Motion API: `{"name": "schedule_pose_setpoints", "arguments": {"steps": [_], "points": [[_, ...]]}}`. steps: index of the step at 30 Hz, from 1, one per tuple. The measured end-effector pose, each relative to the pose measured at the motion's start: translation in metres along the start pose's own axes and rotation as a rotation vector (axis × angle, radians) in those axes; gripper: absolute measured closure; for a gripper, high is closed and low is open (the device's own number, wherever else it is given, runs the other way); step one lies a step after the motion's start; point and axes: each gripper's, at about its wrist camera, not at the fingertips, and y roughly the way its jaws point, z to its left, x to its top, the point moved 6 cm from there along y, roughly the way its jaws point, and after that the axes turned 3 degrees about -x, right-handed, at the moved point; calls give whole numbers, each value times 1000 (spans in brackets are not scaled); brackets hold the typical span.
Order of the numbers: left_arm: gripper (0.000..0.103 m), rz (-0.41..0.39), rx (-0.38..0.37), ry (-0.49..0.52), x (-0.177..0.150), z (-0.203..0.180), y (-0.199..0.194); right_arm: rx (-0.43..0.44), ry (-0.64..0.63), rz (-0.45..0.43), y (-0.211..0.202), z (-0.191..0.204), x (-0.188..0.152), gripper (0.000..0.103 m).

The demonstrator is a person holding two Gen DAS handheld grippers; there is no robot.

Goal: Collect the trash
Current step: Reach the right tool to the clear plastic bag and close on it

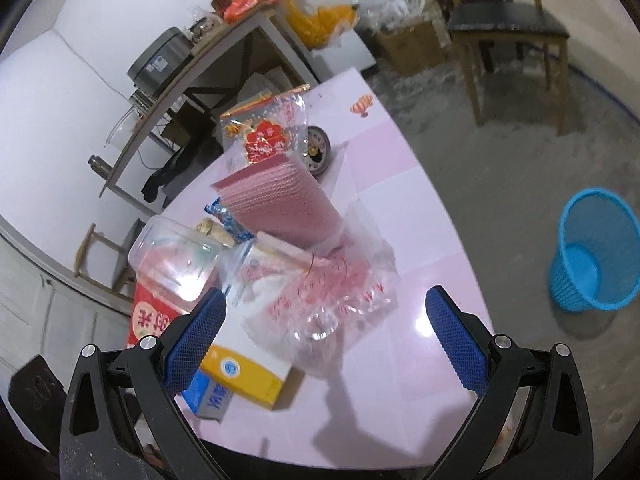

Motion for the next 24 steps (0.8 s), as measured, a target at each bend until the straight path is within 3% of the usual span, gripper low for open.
{"name": "schedule_pose_setpoints", "arguments": {"steps": [2,7,11,18,24], "points": [[9,27,-25,-11,3,2,10,26,38,25,10,-3,5,7],[29,136,-55,-15,2,1,42,71,105,61,25,-10,10,11],[35,201,-65,-28,-3,0,59,88,142,89,35,-14,9,17],[51,265,-73,-29,-8,-2,76,132,218,124,49,-24,1,37],[53,279,-159,-75,-12,-10,73,158,252,121,44,-33,-5,63]]}}
